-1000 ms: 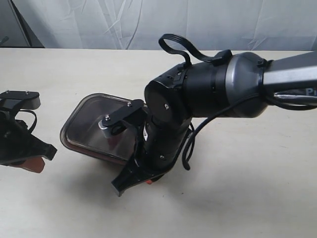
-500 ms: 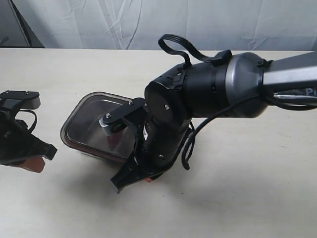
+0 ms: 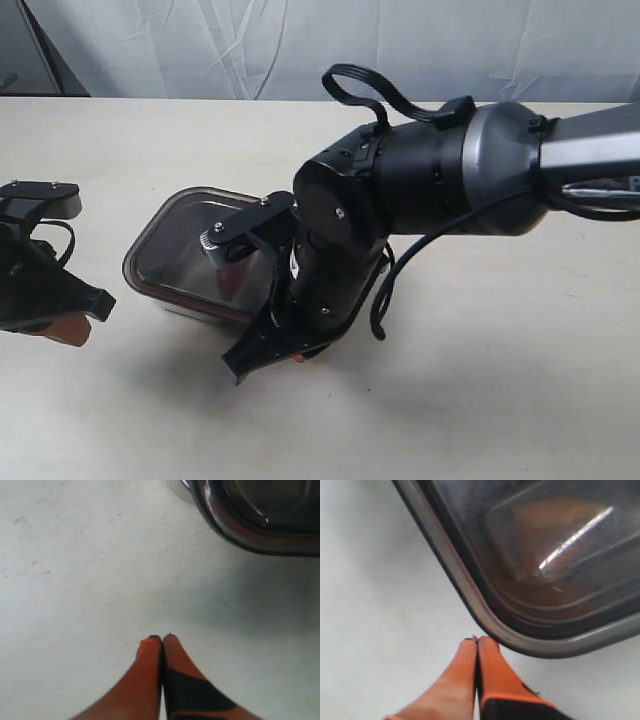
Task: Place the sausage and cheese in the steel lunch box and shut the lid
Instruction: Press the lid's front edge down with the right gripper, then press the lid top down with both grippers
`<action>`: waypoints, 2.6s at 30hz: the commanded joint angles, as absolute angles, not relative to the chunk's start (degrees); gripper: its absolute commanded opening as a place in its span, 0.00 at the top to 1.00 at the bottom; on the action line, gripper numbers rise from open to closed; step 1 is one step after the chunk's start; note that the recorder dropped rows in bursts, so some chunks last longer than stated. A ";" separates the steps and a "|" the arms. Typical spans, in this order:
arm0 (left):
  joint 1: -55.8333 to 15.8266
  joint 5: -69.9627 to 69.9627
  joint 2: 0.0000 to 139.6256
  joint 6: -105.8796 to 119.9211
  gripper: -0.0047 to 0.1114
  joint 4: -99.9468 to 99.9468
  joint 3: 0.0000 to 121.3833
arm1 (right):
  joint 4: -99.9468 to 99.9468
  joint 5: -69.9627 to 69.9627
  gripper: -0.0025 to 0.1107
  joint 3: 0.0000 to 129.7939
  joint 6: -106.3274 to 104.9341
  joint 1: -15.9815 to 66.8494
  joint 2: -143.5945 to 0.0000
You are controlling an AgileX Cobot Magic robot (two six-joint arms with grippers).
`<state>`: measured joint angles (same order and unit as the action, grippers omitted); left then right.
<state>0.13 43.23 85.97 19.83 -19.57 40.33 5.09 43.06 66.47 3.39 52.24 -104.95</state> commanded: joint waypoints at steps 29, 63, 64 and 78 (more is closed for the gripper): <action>0.45 42.54 86.11 19.64 0.96 -21.04 40.60 | -1.50 38.95 0.98 66.56 8.11 51.98 -103.56; 0.45 43.78 85.99 21.16 0.96 -29.32 48.93 | -21.49 46.27 0.98 66.56 22.99 51.98 -93.48; 0.45 43.91 85.99 22.37 0.96 -31.00 50.05 | -21.49 45.58 0.98 66.56 22.99 51.98 -93.39; 0.45 46.67 91.25 26.95 0.96 -34.10 62.58 | -10.35 35.07 0.98 69.77 20.73 40.82 -96.50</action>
<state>0.13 45.30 89.72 26.79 -34.44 60.57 -12.55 35.83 67.45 22.70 42.98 -96.67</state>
